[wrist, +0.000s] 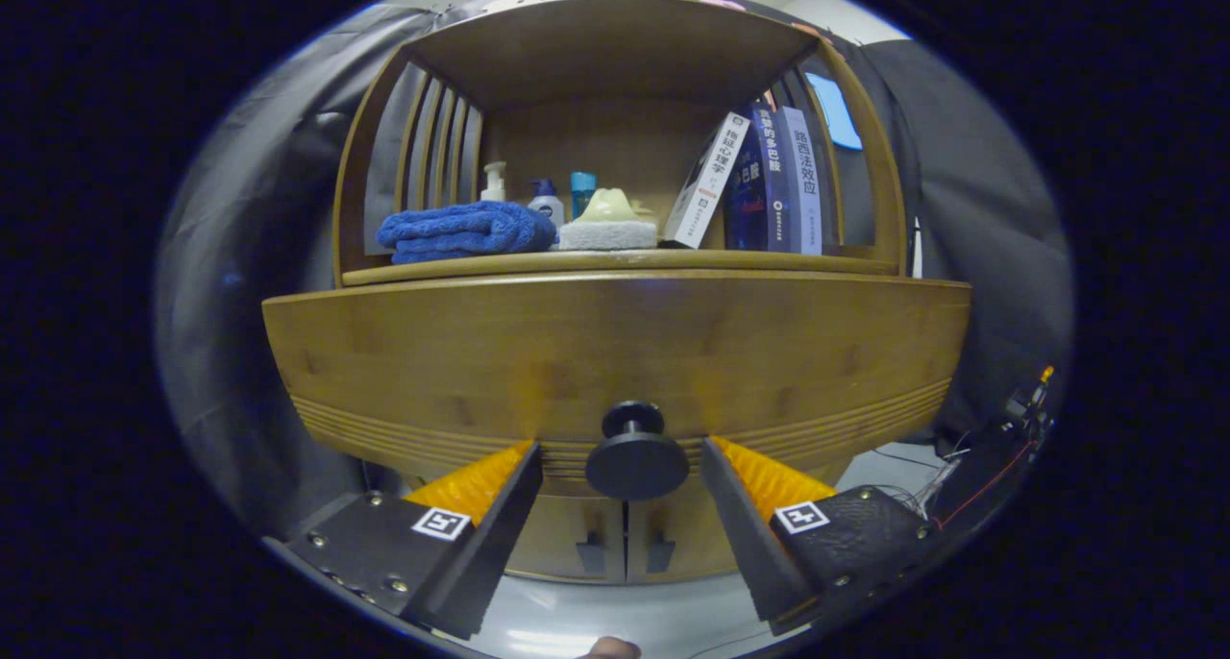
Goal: Pull open the drawer, take out the items inside it, and place them on the countertop above the cabinet.
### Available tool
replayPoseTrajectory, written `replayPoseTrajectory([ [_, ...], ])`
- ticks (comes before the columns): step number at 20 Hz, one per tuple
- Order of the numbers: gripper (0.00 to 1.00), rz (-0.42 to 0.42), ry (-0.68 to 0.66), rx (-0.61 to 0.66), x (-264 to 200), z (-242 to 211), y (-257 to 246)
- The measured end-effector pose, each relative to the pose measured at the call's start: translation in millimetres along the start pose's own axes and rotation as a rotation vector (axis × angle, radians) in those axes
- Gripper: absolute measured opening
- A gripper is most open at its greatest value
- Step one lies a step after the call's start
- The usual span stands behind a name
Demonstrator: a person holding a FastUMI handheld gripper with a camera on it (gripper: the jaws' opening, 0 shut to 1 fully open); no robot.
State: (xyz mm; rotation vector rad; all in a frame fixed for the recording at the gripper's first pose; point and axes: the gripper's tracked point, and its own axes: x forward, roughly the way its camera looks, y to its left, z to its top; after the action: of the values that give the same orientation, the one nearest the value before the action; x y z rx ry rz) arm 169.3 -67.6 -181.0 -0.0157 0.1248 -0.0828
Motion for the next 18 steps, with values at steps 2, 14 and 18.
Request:
replayPoseTrajectory([
  [2,0.99,-0.002,-0.003,0.000,9,2,0],
  [14,0.99,-0.017,0.007,0.008,70,14,5],
  [18,1.00,-0.017,0.002,0.012,75,17,5],
])
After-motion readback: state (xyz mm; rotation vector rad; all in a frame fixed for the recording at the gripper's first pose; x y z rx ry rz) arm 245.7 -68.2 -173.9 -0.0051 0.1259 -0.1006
